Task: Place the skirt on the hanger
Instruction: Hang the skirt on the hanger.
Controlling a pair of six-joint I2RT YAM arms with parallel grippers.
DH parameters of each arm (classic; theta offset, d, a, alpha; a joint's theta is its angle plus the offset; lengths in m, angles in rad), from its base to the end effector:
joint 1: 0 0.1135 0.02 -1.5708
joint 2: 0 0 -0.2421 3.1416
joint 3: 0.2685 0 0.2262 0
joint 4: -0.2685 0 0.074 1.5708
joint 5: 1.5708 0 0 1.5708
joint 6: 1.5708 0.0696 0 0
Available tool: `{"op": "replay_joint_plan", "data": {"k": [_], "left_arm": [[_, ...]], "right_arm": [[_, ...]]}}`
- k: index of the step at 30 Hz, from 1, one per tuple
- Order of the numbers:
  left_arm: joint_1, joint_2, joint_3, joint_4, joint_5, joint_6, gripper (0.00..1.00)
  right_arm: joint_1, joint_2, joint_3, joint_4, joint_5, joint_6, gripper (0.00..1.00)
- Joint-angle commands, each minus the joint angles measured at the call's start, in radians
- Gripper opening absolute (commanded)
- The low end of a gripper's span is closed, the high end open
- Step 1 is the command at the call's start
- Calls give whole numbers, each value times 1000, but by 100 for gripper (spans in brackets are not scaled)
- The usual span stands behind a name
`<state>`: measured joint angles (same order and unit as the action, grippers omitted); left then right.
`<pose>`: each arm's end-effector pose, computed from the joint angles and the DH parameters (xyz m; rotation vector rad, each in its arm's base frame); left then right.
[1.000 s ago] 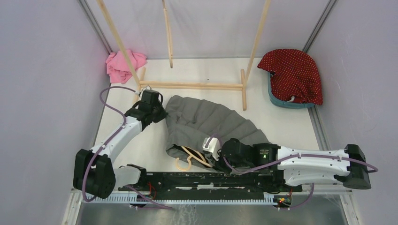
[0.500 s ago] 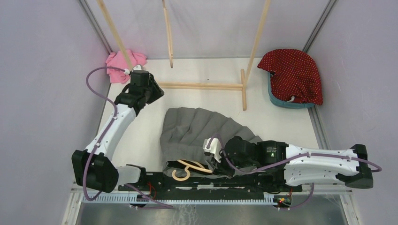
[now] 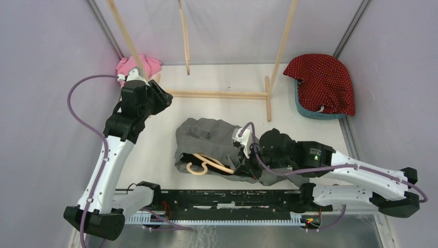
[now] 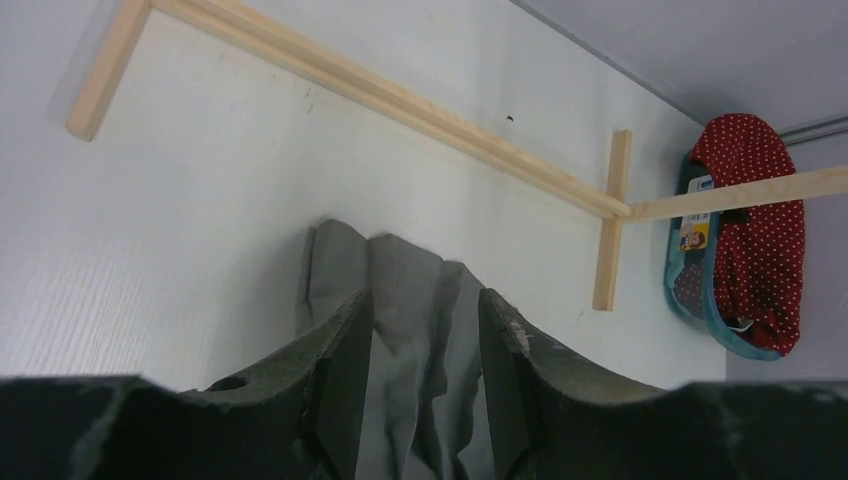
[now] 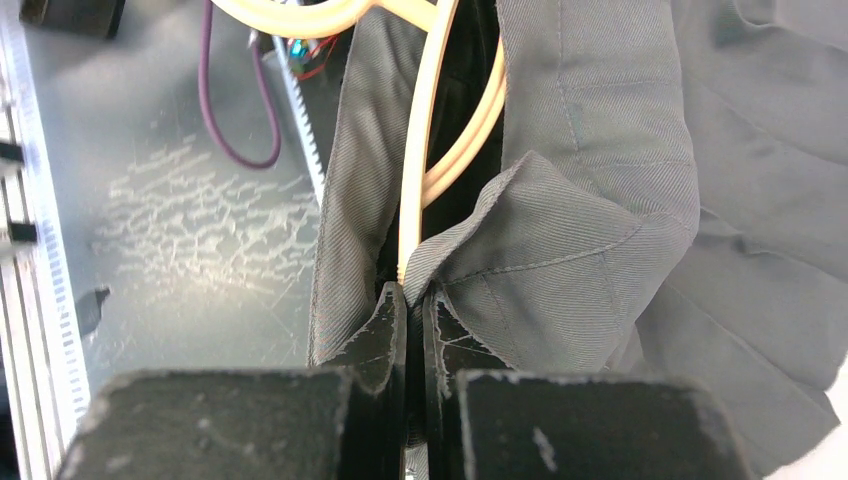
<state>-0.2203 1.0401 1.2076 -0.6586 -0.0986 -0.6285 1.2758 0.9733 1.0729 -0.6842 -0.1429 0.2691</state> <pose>0.2248 -0.0433 0.3503 -0.4830 2.0296 -0.4208 0.0527 0.2076 0.3162 -1.2070 2.0055 0.9971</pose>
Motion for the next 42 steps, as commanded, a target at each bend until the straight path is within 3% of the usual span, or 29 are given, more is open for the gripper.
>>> {"op": "replay_joint_plan", "data": {"k": [1, 12, 19, 32, 42], "left_arm": [[3, -38, -18, -27, 33, 28, 50], [3, -83, -113, 13, 100, 10, 50], [4, -92, -135, 30, 113, 9, 50], [4, -109, -253, 109, 143, -5, 49], [4, -121, -299, 117, 155, 3, 49]], "right_arm": [[-123, -27, 122, 66, -60, 15, 1], [-271, 11, 348, 3, -23, 16, 1], [-324, -2, 399, -36, 4, 18, 1], [-333, -56, 154, 119, -81, 91, 1], [-334, -58, 97, 147, -113, 105, 1]]}}
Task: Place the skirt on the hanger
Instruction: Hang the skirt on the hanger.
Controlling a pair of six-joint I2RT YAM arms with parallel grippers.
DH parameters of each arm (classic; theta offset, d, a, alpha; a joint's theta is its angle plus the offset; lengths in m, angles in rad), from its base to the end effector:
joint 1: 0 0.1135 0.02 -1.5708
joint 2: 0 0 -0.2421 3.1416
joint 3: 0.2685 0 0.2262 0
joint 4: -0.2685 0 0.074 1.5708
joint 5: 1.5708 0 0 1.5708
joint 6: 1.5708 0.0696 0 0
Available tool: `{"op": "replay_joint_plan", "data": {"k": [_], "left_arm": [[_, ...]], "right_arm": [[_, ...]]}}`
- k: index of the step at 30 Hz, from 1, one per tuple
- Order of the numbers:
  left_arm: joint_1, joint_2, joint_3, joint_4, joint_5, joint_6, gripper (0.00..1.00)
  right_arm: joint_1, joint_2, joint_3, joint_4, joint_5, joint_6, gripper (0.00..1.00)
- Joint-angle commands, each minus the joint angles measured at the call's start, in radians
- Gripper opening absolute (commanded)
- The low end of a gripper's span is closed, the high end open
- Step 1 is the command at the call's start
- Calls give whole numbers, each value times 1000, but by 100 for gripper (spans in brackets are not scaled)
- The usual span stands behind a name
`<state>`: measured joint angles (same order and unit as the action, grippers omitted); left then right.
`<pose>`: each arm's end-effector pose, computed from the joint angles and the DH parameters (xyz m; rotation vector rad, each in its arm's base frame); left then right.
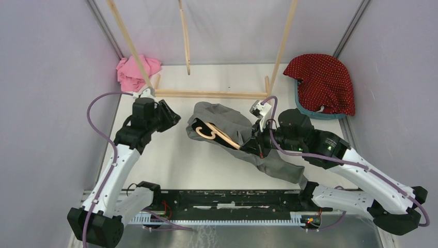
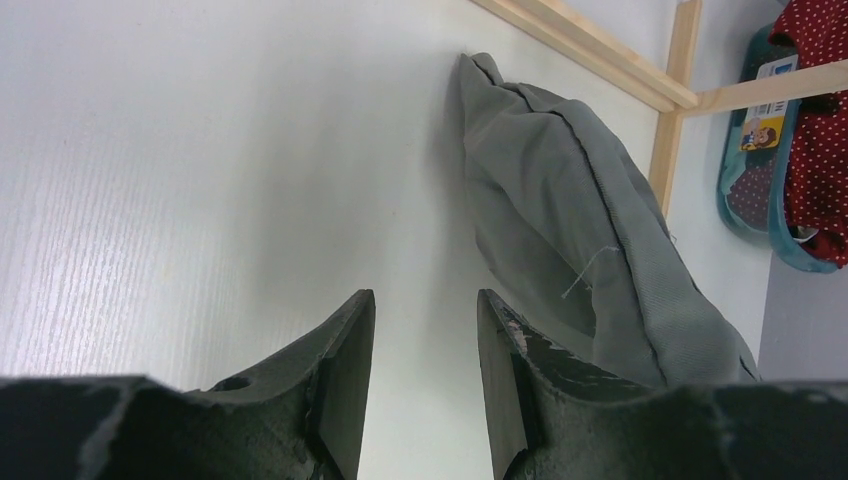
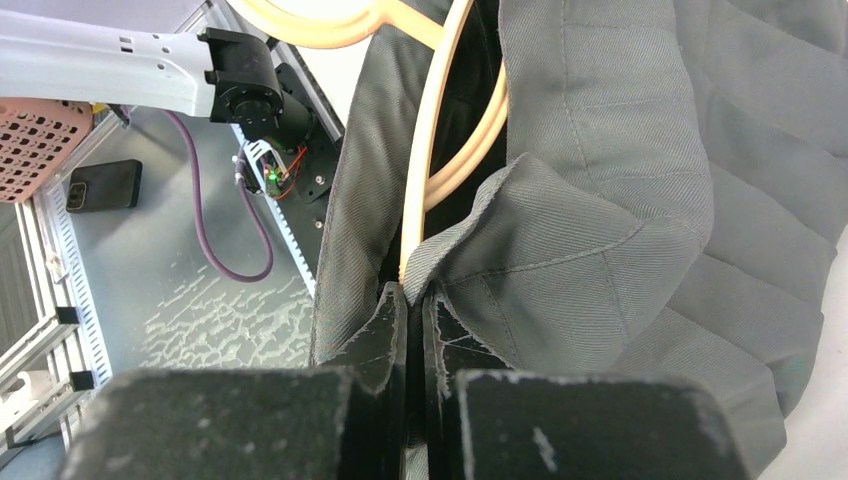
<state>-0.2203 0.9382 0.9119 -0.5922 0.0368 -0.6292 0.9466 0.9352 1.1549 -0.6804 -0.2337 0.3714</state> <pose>0.2077 -0.0491 0.2798 -0.4333 2.1945 -0.5129 0.1056 0.1741 0.3514 -0.7716 2.0484 1.0315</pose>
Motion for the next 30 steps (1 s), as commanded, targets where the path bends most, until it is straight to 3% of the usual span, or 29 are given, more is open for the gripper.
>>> {"op": "replay_joint_plan", "data": {"k": [1, 9, 14, 23, 30], "left_arm": [[4, -19, -6, 50, 19, 5, 49], [4, -20, -22, 49, 30, 8, 53], [2, -23, -65, 72, 65, 4, 72], [2, -54, -289, 218, 144, -71, 75], [2, -99, -319, 253, 137, -107, 76]], "right_arm": [[-5, -20, 12, 145, -22, 3, 1], [-6, -22, -33, 178, -34, 14, 1], [-5, -22, -89, 217, -46, 18, 1], [-6, -25, -281, 418, -128, 39, 1], [-6, -19, -347, 474, -180, 42, 1]]}}
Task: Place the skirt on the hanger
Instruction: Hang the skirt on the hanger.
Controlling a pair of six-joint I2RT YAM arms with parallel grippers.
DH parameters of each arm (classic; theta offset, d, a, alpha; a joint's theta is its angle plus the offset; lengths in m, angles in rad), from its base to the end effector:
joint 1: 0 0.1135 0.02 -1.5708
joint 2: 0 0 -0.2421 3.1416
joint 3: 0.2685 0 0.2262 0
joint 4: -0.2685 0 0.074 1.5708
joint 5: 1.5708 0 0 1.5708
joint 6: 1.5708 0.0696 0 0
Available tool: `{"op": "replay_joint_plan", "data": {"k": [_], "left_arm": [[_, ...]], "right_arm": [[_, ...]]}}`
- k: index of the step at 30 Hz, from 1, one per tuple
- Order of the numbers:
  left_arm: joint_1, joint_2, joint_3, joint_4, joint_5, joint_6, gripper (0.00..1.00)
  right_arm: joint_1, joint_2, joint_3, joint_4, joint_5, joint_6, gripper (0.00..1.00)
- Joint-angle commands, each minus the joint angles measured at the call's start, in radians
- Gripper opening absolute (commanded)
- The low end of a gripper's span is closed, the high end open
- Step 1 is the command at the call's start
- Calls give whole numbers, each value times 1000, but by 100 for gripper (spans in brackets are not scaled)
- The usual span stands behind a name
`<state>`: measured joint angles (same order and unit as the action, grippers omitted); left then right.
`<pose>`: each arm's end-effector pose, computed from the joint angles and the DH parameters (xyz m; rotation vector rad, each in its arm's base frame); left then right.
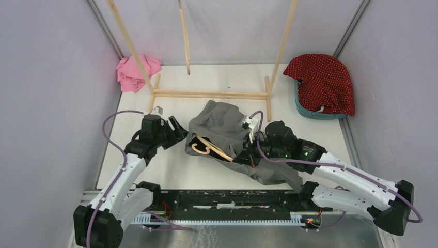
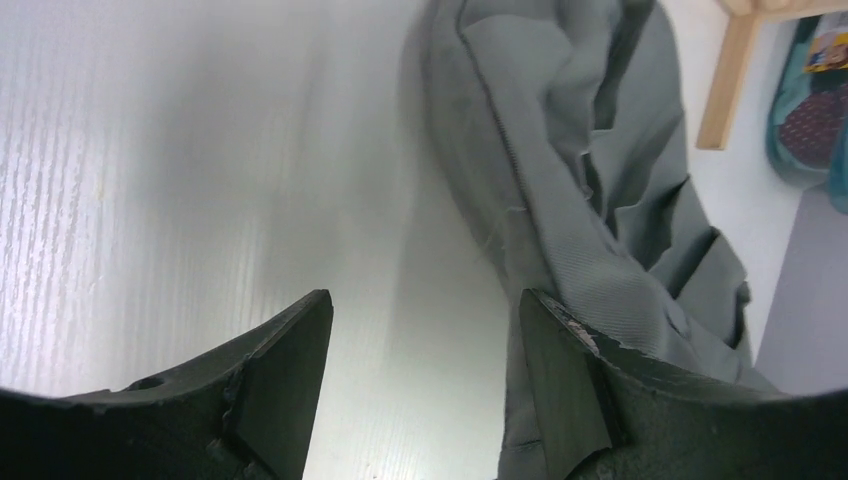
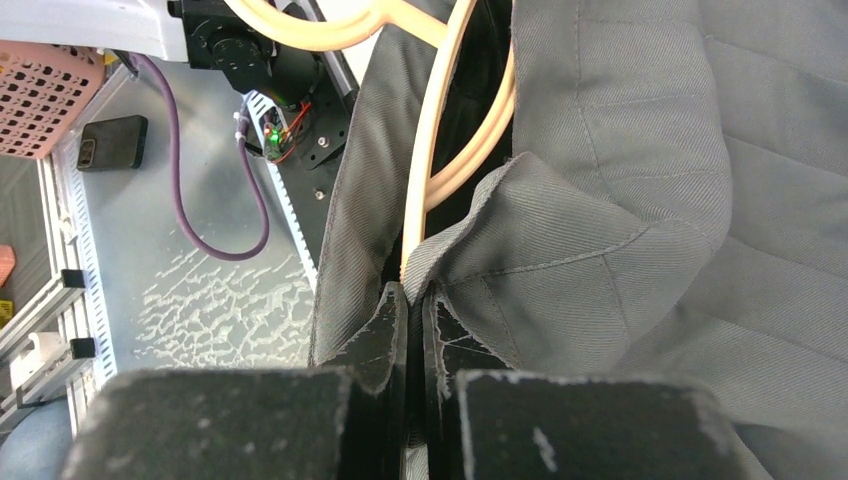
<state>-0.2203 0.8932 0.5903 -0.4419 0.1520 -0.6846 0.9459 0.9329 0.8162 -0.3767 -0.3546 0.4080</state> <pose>0.1922 -0.0538 0.1975 -0.4721 2.3435 -0.6213 0.1103 0.1943 0.2762 -0.8280 2.0996 1.1536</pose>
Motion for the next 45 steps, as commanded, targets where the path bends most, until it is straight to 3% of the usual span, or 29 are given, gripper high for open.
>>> {"op": "replay_joint_plan", "data": {"k": [1, 8, 14, 22, 30, 38, 45], "left_arm": [[2, -58, -6, 118, 31, -60, 76], [2, -64, -28, 150, 69, -93, 78], [2, -99, -31, 121, 2, -110, 78], [3, -58, -94, 108, -108, -115, 76], [1, -172, -95, 40, -178, -142, 75], [1, -259, -89, 7, 65, -235, 77], [1, -323, -174, 61, 126, -322, 77]], "right_arm": [[-5, -17, -20, 178, -67, 8, 1], [-5, -12, -68, 225, -98, 16, 1], [-5, -5, -98, 247, -103, 9, 1], [-4, 70, -162, 271, 21, -58, 1], [9, 205, -183, 393, 85, -73, 1], [55, 322, -160, 490, 218, -85, 1], [122, 441, -123, 557, 334, -69, 1]]}}
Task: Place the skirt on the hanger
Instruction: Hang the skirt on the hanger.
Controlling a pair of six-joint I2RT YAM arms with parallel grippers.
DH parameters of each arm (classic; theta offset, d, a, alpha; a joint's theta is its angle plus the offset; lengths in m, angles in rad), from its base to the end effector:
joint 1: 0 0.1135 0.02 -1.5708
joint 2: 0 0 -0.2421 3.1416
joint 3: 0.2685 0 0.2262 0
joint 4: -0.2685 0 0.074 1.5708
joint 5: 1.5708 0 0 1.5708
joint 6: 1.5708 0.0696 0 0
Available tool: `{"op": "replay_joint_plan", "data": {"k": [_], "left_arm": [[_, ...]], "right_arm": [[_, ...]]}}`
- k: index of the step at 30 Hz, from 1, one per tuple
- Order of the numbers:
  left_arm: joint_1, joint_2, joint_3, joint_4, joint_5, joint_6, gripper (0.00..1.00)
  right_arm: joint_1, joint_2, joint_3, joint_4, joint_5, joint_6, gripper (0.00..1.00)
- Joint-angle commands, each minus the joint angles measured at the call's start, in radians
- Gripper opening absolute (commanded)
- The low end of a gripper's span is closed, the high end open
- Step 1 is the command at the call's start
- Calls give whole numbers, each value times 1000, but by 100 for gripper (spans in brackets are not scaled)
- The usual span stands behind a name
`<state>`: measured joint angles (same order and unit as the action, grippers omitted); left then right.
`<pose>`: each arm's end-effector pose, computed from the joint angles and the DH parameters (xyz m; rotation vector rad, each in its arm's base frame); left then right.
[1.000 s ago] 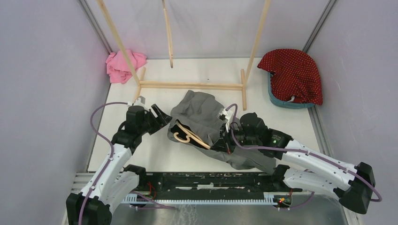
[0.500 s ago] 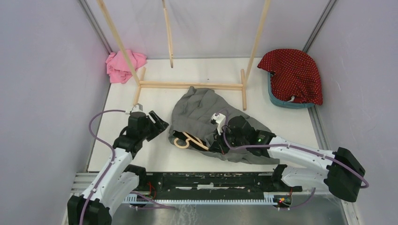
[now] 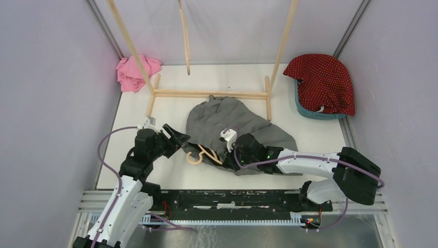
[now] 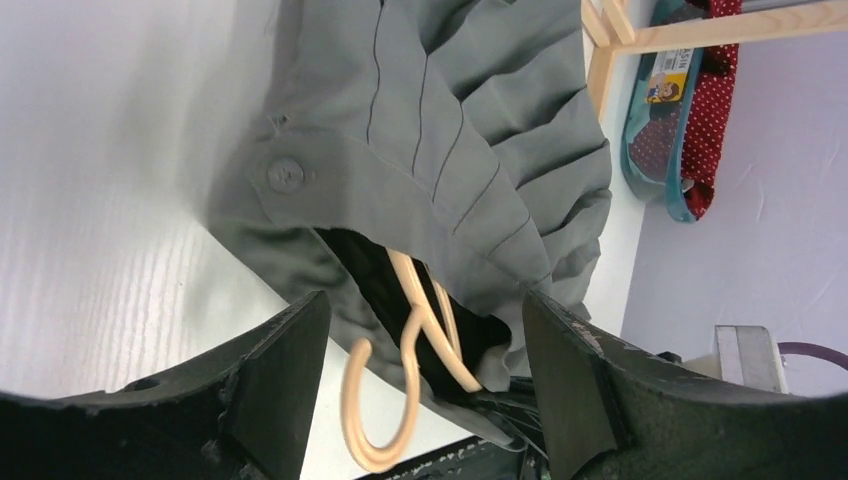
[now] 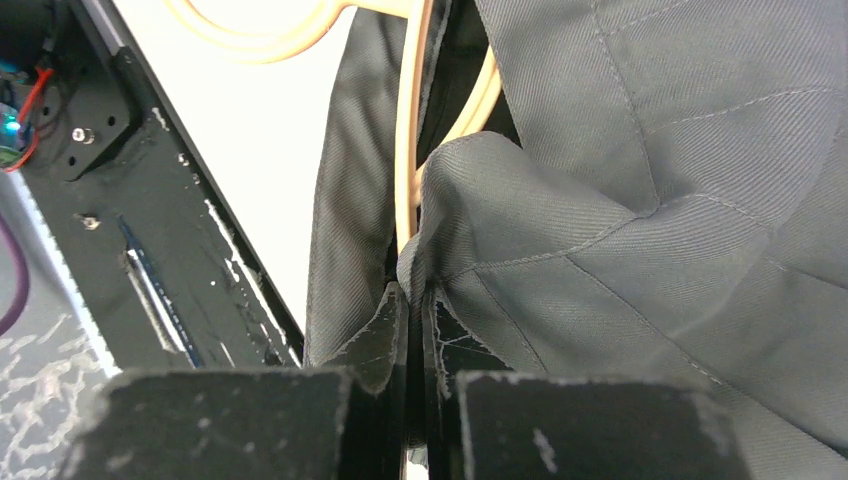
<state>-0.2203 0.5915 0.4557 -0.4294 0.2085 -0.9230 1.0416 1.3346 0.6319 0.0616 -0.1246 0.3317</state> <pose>0.1561 -0.0497 0.2023 -0.6538 2.1603 -0.8687 0.1355 0.2488 0.1682 -0.8878 2.1832 0.8626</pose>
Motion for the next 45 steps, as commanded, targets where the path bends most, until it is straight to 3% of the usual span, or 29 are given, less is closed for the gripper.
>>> {"op": "replay_joint_plan", "data": {"k": [1, 17, 28, 31, 34, 37, 45], "left_arm": [[1, -22, -50, 48, 75, -83, 77], [0, -33, -65, 83, 96, -106, 74], [-4, 79, -11, 156, 83, -77, 23], [-4, 135, 56, 150, 78, -44, 5], [-4, 193, 146, 150, 105, -19, 3], [-4, 244, 277, 106, 118, 21, 3], [-8, 380, 558, 21, 173, 83, 3]], "right_arm": [[33, 48, 65, 129, 115, 15, 1], [66, 84, 147, 132, 162, 30, 1], [89, 62, 214, 78, 165, 14, 1], [95, 32, 204, 61, 159, 17, 1], [95, 4, 200, 28, 135, 18, 2], [95, -43, 197, -5, 112, 27, 10], [95, -159, 306, -199, 69, 25, 42]]}}
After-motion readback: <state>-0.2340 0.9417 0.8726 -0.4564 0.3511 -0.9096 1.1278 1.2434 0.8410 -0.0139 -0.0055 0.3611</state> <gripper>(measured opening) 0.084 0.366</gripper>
